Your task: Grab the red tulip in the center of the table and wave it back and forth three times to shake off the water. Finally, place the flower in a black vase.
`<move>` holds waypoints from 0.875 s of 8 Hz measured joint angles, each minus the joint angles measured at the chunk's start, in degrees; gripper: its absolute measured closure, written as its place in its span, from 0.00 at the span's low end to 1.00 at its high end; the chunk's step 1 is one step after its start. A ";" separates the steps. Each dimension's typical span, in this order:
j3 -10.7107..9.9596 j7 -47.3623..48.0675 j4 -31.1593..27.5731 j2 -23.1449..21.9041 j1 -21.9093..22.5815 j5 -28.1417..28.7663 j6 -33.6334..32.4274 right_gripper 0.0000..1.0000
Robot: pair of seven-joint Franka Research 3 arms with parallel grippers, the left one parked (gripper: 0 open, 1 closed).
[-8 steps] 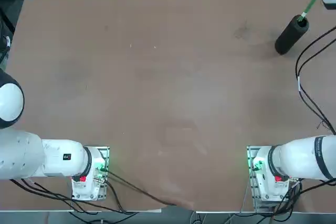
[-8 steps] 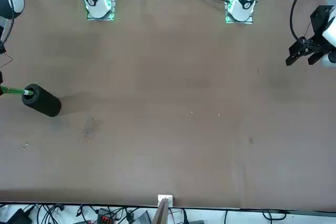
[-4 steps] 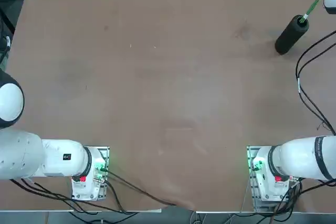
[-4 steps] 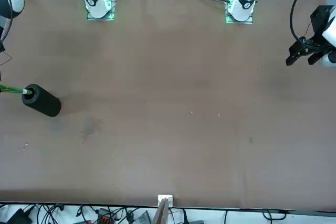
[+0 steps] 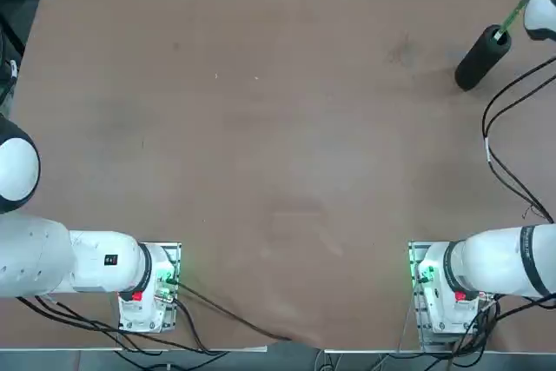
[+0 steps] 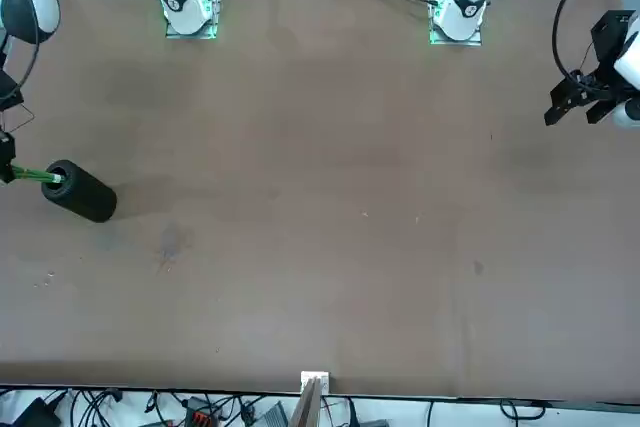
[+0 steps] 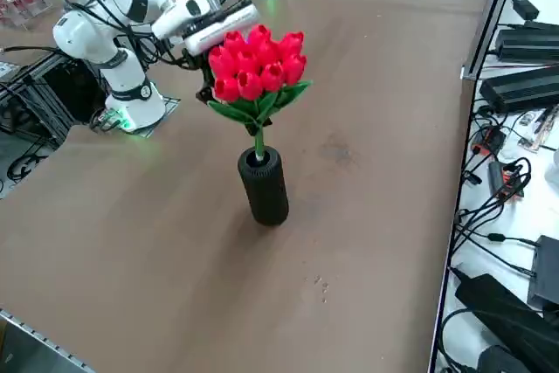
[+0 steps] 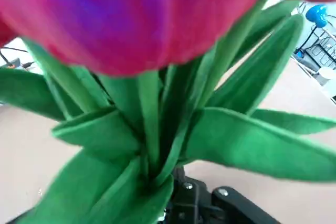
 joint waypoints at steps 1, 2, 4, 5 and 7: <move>0.00 0.08 -0.46 1.05 -0.08 0.00 1.72 0.87; 0.01 0.12 -0.77 2.42 -0.14 0.00 3.12 0.87; 0.25 0.22 -0.95 4.82 -0.13 0.00 4.11 0.70; 0.41 0.50 -1.02 5.08 -0.10 0.00 4.33 0.53; 0.76 0.83 -0.96 3.80 0.04 0.00 3.03 0.20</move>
